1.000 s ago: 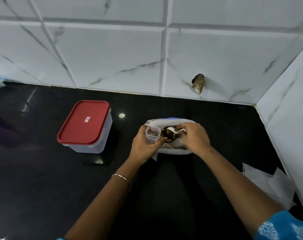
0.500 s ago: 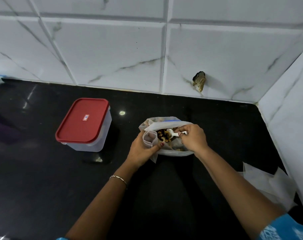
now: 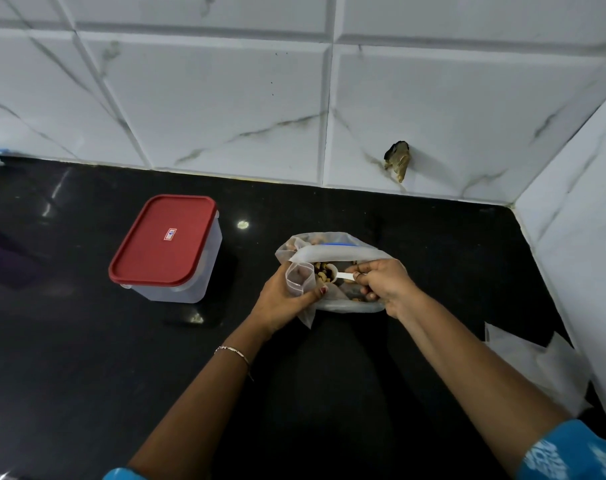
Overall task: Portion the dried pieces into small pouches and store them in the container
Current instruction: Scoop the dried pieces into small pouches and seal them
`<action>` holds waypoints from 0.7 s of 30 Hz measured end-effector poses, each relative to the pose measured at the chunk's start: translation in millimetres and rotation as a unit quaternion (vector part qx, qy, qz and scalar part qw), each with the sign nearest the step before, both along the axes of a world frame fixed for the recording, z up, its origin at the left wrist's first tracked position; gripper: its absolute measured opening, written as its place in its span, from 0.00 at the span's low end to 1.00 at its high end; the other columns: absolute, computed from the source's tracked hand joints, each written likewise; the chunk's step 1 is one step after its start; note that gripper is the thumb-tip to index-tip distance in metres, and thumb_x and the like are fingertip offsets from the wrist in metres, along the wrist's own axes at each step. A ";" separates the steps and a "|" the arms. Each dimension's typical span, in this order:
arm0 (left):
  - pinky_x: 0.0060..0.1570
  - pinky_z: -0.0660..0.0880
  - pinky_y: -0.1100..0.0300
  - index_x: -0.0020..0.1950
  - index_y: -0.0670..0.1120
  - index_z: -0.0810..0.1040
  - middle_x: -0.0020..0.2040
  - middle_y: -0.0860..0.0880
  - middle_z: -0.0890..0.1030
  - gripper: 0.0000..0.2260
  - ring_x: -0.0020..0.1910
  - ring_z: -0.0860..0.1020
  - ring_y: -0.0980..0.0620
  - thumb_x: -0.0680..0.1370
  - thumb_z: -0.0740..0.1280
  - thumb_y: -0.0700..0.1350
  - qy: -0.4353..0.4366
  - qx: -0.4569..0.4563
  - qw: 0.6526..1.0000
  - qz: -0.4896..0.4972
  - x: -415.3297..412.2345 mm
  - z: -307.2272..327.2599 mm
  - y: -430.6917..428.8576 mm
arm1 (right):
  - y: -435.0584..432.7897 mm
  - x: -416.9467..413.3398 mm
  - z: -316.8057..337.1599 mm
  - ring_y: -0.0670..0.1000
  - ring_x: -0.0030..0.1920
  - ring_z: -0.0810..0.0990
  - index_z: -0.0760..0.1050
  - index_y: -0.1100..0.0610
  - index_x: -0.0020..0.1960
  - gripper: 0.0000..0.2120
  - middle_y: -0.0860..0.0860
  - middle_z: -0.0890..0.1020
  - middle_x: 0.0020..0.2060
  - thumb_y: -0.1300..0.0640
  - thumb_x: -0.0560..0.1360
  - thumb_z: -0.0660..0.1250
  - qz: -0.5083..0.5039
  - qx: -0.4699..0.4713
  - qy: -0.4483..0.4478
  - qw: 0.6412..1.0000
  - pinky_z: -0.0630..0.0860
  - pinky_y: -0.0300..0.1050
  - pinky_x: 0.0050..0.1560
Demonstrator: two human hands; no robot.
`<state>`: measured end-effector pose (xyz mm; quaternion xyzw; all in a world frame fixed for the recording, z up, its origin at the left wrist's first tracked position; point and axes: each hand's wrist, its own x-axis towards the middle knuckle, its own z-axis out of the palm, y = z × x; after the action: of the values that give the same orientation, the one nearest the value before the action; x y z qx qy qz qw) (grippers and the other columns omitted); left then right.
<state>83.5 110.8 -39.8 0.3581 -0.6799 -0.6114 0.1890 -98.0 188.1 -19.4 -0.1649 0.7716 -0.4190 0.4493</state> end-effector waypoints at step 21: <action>0.56 0.77 0.59 0.60 0.57 0.72 0.58 0.54 0.78 0.23 0.59 0.77 0.57 0.69 0.77 0.48 0.009 -0.063 0.998 0.017 7.3 25.9 2.1 | 6.6 6.2 20.5 0.42 0.26 0.67 0.79 0.62 0.49 0.07 0.53 0.79 0.33 0.65 0.79 0.62 -0.113 -0.011 -0.281 0.953 0.61 0.29 0.19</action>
<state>90.8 112.9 -14.0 0.3514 -0.7090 -0.5674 0.2280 -91.8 194.7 1.1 0.0424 0.6230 -0.5050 0.5959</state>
